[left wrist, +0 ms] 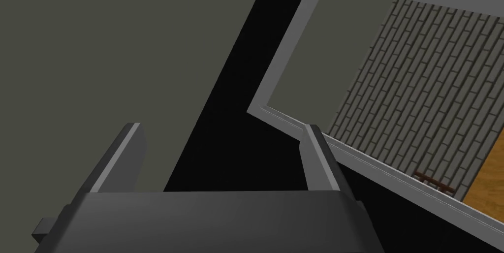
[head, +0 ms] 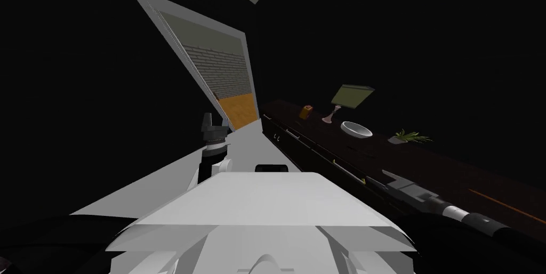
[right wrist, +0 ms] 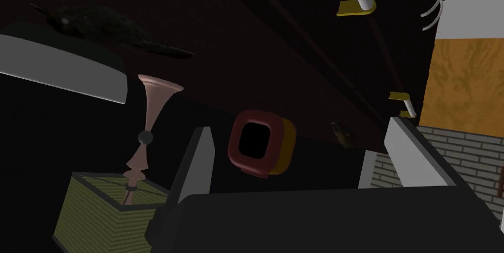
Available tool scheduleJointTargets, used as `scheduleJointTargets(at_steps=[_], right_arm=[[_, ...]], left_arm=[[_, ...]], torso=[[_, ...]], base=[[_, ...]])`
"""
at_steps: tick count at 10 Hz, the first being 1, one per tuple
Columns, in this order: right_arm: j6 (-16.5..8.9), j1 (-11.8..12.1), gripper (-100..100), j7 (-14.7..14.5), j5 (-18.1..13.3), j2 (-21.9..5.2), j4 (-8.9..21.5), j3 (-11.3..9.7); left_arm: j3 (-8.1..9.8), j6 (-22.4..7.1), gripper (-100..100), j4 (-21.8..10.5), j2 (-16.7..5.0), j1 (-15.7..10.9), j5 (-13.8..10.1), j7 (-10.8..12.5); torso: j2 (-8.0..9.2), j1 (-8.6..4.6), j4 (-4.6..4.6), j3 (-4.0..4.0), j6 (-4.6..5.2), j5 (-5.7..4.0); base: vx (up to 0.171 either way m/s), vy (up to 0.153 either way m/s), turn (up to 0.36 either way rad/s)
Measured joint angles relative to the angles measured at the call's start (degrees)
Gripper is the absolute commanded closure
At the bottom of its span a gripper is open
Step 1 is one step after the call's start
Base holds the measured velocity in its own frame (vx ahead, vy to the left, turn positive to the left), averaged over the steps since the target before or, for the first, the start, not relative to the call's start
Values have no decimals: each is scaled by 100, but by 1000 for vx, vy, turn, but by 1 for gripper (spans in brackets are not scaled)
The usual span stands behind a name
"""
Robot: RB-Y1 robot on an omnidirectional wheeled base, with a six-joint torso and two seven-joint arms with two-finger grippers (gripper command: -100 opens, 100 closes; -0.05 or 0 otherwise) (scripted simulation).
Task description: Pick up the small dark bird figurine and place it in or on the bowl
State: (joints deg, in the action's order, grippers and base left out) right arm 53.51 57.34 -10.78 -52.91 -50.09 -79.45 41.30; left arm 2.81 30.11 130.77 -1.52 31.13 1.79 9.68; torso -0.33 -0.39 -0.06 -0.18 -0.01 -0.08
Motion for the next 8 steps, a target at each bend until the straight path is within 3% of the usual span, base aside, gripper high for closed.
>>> scheduleJointTargets(at_steps=[1, 3, 5, 8], right_arm=[[50, 65, -100, -12, -115, -68, 39, 38], [283, 148, -100, -128, -411, -330, 466, 127], [362, 290, -100, -144, -673, -429, 532, 167], [614, 326, -100, -255, -1014, -710, 983, 167]], left_arm=[[1, 0, 0, 0, 0, 1, 0, 0], [0, 0, 0, 0, 0, 1, 0, 0], [0, 0, 0, 0, 0, 1, 0, 0], [1, 0, 0, 0, 0, 1, 0, 0]], torso=[[4, 1, 1, 2, 9, -1], [-6, -4, -1, -3, 2, -2], [4, 5, 1, 2, 6, 0], [4, -4, 1, 2, 5, -2]], base=[[70, -60, 214], [89, -72, 255], [53, -61, 179], [61, -87, 277]])
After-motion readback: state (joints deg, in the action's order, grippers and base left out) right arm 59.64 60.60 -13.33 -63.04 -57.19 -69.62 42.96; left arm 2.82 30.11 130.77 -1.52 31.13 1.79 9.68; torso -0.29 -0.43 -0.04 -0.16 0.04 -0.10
